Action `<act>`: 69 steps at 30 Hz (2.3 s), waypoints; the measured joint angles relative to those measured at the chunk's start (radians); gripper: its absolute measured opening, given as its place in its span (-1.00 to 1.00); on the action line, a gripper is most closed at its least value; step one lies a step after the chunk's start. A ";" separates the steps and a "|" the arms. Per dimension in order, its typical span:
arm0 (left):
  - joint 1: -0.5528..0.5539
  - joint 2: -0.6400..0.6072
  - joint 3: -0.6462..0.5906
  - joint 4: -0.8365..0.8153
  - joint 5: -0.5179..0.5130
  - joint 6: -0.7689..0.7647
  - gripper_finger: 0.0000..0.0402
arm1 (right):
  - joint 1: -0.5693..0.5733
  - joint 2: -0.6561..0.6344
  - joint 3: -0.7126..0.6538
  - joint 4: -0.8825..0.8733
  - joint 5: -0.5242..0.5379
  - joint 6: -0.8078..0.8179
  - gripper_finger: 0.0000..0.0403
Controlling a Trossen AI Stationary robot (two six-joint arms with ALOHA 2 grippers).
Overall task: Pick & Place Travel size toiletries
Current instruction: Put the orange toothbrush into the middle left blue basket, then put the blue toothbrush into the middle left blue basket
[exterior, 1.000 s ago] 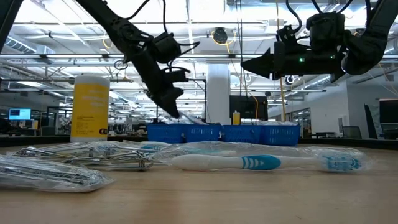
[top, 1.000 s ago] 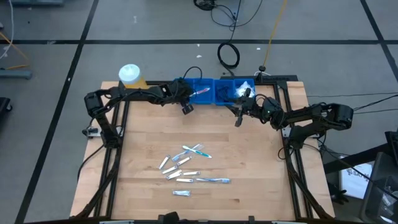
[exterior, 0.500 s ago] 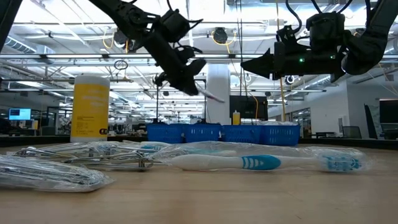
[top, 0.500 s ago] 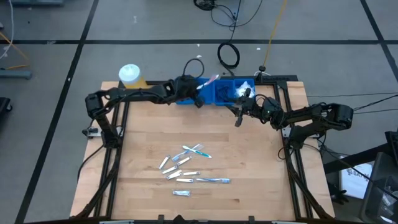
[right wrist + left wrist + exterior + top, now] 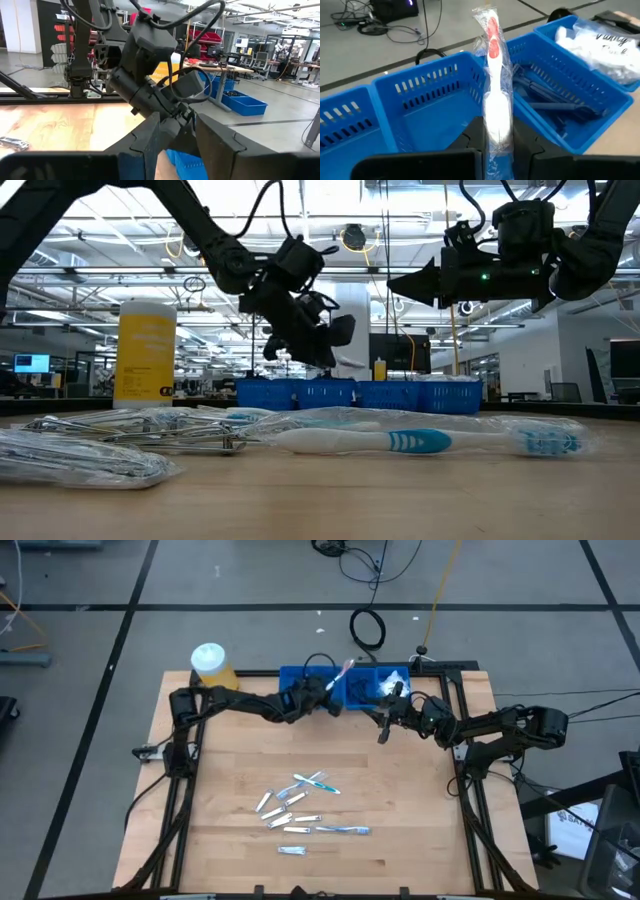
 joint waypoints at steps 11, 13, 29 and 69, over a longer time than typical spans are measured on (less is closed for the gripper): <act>-0.002 0.003 -0.017 -0.033 -0.035 -0.052 -0.81 | 0.000 0.000 0.000 0.000 0.001 -0.013 -0.42; -0.003 0.003 -0.025 -0.036 -0.054 -0.065 -0.81 | 0.000 0.000 0.000 0.000 0.001 -0.013 -0.42; 0.003 0.003 -0.030 -0.073 -0.070 -0.081 0.06 | 0.000 0.000 0.000 0.000 0.001 -0.015 -0.42; -0.382 -0.238 -0.030 -0.887 0.471 0.207 0.13 | -0.004 0.000 0.000 -0.016 -0.004 0.027 -0.42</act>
